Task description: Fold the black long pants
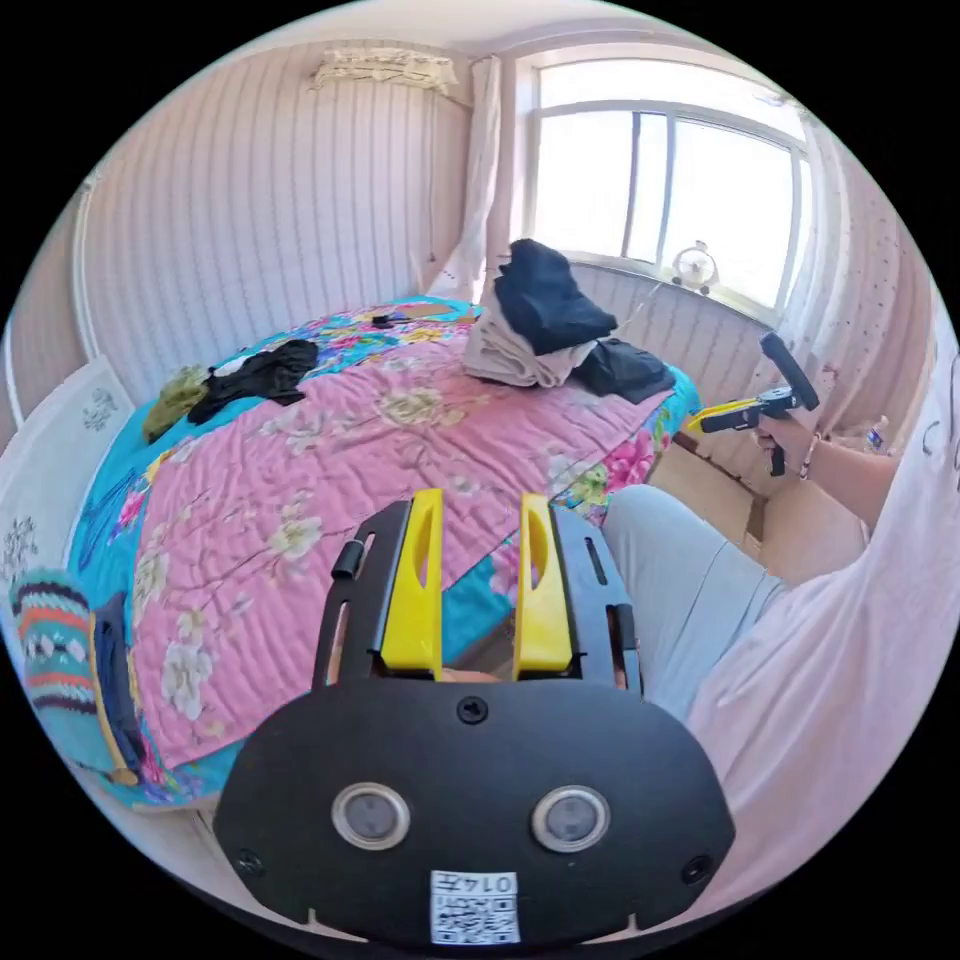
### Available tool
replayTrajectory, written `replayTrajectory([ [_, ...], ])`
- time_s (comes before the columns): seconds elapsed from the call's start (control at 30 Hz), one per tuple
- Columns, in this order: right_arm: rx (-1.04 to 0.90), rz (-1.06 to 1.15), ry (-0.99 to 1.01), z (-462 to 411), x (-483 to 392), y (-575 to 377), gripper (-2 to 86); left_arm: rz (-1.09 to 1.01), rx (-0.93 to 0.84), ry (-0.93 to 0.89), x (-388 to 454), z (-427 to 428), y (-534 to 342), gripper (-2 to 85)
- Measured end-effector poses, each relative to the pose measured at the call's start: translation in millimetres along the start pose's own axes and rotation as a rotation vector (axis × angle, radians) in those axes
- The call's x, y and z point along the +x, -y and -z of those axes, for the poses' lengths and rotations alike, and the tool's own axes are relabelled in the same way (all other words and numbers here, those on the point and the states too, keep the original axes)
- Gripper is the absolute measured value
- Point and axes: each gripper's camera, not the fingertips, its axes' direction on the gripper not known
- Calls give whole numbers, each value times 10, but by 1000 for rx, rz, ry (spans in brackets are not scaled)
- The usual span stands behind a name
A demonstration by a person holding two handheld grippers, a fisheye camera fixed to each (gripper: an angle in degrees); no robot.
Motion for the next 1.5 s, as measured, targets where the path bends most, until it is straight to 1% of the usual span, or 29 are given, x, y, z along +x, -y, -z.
replayTrajectory([
  [0.07, 36, -64, -36, 181, 434, -292, 126, -68, 14, -71, 361, -325, 427, 129],
  [0.13, 71, -104, -33, 297, 799, -508, 127, -138, -7, -151, 821, -813, 918, 134],
  [0.17, 88, -115, -20, 340, 1011, -612, 129, -151, -15, -166, 932, -943, 1030, 135],
  [0.33, 147, -127, 16, 380, 1740, -765, 134, -217, -137, -303, 1780, -2123, 1985, 135],
  [0.43, 219, -109, 15, 409, 2132, -690, 129, -285, -186, -297, 2191, -2738, 2534, 135],
  [0.53, 270, -153, -44, 418, 2554, -551, 114, -343, -203, -280, 2554, -3305, 3095, 135],
  [0.6, 310, -146, -84, 383, 2872, -419, 125, -360, -200, -277, 2724, -3631, 3409, 135],
  [0.77, 308, -199, -70, 236, 3591, -138, 157, -303, -261, -279, 3044, -4651, 4121, 134],
  [0.83, 306, -220, -59, 184, 3839, -49, 159, -234, -289, -275, 3149, -5140, 4390, 132],
  [0.87, 311, -230, -60, 145, 3982, -2, 158, -220, -289, -271, 3178, -5251, 4452, 131],
  [0.97, 287, -254, -30, -5, 4310, 102, 136, -152, -320, -238, 3306, -5791, 4709, 120],
  [1.03, 220, -259, -47, -164, 4477, 133, 95, -83, -405, -252, 3353, -6149, 4839, 92],
  [1.07, 224, -266, -91, -179, 4553, 89, 51, -77, -420, -249, 3359, -6192, 4862, 66],
  [1.1, 242, -257, -106, -128, 4615, 16, 29, -62, -429, -210, 3355, -6214, 4899, 14],
  [1.13, 241, -249, -82, -99, 4655, -20, 19, -72, -431, -238, 3343, -6189, 4924, 6],
  [1.17, 242, -262, -37, -27, 4746, -116, 11, -62, -419, -268, 3326, -6157, 4929, 2],
  [1.2, 275, -265, -8, 78, 4805, -261, 6, -61, -369, -307, 3296, -6047, 4937, -2],
  [1.3, 361, -278, 34, 402, 4846, -665, -1, -130, -233, -314, 3289, -5689, 4965, -8],
  [1.33, 372, -272, 37, 469, 4831, -738, -1, -151, -217, -345, 3303, -5584, 4980, -9],
  [1.4, 431, -254, 41, 730, 4723, -1014, -3, -178, -190, -338, 3327, -5462, 4998, -9],
  [1.5, 416, -235, 23, 868, 4629, -1164, -5, -178, -211, -333, 3337, -5411, 5007, -9],
])
